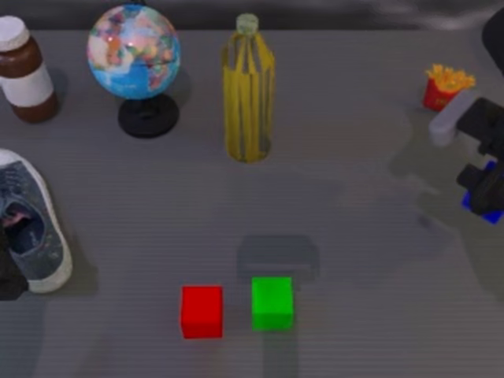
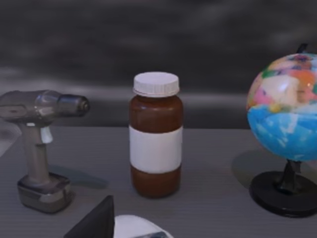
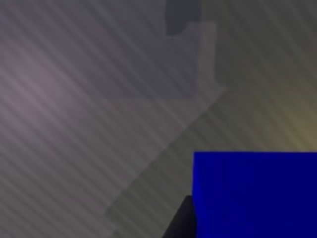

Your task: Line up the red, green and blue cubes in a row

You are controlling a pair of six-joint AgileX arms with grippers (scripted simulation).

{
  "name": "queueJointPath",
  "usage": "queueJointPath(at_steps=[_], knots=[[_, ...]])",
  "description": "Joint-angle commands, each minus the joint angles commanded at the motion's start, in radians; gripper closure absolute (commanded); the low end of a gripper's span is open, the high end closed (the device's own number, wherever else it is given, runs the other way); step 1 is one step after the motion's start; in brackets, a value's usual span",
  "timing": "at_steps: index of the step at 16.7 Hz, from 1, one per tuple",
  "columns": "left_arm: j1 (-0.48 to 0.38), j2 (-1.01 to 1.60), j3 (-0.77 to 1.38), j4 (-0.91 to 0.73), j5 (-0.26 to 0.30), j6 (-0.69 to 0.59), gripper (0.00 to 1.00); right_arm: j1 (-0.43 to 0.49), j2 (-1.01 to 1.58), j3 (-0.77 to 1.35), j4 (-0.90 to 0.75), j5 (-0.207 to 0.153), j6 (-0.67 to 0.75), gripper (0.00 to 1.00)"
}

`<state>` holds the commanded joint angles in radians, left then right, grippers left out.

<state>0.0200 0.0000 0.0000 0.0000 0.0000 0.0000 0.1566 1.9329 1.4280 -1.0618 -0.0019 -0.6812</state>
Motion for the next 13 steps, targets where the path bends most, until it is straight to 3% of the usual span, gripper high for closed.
queueJointPath(at_steps=[3, 6, 13], knots=[[0.0, 0.0, 0.0, 0.0, 0.0, 0.0, 0.0, -0.002, 0.004, -0.003, 0.002, 0.0, 0.0, 1.0], [0.0, 0.0, 0.0, 0.0, 0.0, 0.0, 0.0, 0.066, -0.011, -0.011, -0.004, -0.001, -0.022, 1.0], [0.0, 0.0, 0.0, 0.0, 0.0, 0.0, 0.0, 0.453, -0.099, -0.08, -0.031, -0.005, -0.12, 1.0]])
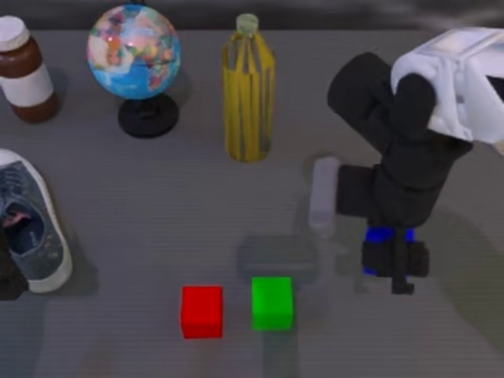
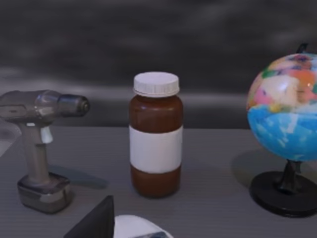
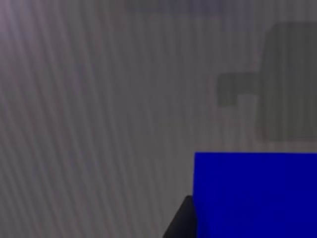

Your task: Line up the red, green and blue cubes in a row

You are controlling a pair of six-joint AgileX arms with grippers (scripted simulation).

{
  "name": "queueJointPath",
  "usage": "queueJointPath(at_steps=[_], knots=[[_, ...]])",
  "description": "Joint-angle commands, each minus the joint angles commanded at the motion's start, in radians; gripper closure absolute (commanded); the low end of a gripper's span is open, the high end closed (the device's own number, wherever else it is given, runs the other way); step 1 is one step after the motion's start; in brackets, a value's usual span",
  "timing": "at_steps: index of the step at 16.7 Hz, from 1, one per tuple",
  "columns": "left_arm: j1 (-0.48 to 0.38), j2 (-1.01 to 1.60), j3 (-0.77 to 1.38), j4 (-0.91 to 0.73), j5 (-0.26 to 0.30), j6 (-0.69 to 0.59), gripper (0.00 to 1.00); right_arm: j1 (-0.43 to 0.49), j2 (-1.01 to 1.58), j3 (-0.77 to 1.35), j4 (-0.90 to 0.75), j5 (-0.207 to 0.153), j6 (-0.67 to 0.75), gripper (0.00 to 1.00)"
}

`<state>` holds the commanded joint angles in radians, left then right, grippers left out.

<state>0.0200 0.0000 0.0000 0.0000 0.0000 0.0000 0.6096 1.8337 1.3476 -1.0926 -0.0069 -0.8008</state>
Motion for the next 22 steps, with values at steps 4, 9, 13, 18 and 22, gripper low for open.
queueJointPath(at_steps=[4, 9, 13, 18, 22], knots=[[0.0, 0.0, 0.0, 0.0, 0.0, 0.0, 0.0, 0.121, -0.045, -0.028, -0.001, 0.0, -0.035, 1.0], [0.0, 0.0, 0.0, 0.0, 0.0, 0.0, 0.0, 0.121, -0.041, -0.028, 0.003, 0.0, -0.033, 1.0], [0.0, 0.0, 0.0, 0.0, 0.0, 0.0, 0.0, 0.12, -0.008, -0.103, 0.114, 0.0, -0.03, 1.0], [0.0, 0.0, 0.0, 0.0, 0.0, 0.0, 0.0, 0.126, 0.045, -0.204, 0.266, 0.001, -0.033, 1.0], [0.0, 0.0, 0.0, 0.0, 0.0, 0.0, 0.0, 0.126, 0.046, -0.206, 0.269, 0.001, -0.033, 1.0]])
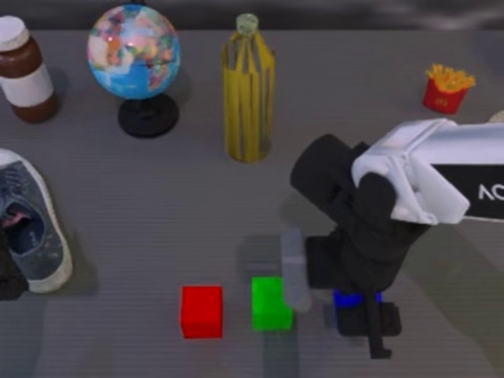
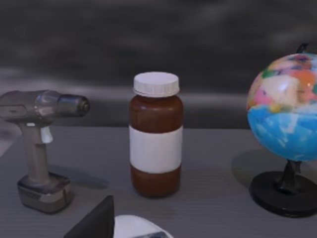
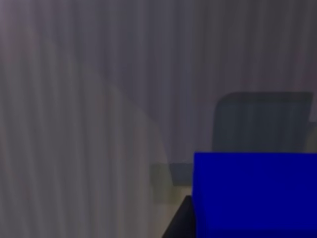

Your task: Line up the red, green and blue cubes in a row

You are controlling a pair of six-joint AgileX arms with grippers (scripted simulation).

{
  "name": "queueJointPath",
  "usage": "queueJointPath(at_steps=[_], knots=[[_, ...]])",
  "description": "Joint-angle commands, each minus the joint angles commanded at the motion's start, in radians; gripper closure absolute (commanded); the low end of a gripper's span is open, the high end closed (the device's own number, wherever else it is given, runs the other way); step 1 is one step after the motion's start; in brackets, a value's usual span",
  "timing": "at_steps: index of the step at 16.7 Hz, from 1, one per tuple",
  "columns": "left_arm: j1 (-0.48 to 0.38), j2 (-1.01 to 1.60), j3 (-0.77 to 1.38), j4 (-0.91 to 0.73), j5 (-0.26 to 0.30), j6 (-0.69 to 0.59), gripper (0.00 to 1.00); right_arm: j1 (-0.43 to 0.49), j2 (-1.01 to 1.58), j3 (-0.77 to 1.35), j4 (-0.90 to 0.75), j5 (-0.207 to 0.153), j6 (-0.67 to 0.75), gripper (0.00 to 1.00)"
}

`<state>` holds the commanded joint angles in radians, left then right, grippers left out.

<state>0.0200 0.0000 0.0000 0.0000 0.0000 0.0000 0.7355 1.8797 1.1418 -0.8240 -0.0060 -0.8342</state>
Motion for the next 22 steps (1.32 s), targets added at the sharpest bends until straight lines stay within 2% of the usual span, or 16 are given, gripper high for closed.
queueJointPath(at_steps=[13, 22], knots=[[0.0, 0.0, 0.0, 0.0, 0.0, 0.0, 0.0, 0.0, 0.0, 0.0, 0.0, 0.0, 0.0, 0.02], [0.0, 0.0, 0.0, 0.0, 0.0, 0.0, 0.0, -0.001, -0.001, 0.0, 0.0, 0.0, 0.0, 0.0]])
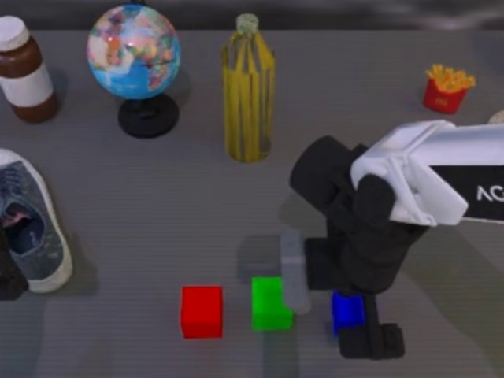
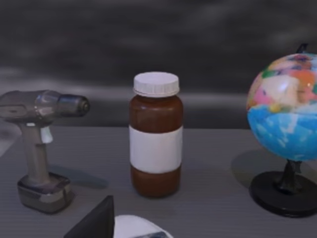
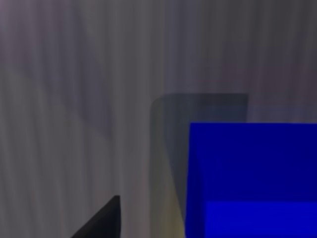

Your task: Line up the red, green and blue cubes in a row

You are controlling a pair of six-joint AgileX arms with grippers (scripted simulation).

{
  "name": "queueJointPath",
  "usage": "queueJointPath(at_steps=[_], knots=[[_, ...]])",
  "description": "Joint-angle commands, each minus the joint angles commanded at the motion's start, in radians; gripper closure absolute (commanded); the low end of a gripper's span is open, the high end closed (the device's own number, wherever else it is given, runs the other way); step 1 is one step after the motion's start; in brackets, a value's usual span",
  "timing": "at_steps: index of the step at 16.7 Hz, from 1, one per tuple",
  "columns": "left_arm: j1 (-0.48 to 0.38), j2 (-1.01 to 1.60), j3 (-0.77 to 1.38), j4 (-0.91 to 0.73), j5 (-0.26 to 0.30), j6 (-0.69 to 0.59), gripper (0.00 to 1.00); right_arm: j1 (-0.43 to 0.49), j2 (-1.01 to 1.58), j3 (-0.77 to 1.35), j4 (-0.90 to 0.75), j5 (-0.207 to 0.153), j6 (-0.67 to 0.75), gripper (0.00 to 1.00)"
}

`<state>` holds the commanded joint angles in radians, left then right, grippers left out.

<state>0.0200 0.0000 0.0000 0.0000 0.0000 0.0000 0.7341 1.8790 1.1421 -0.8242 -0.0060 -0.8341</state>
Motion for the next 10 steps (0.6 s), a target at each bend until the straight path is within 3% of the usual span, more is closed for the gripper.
queueJointPath(at_steps=[10], knots=[[0.0, 0.0, 0.0, 0.0, 0.0, 0.0, 0.0, 0.007, -0.097, 0.171, -0.268, 0.0, -0.005, 0.0]])
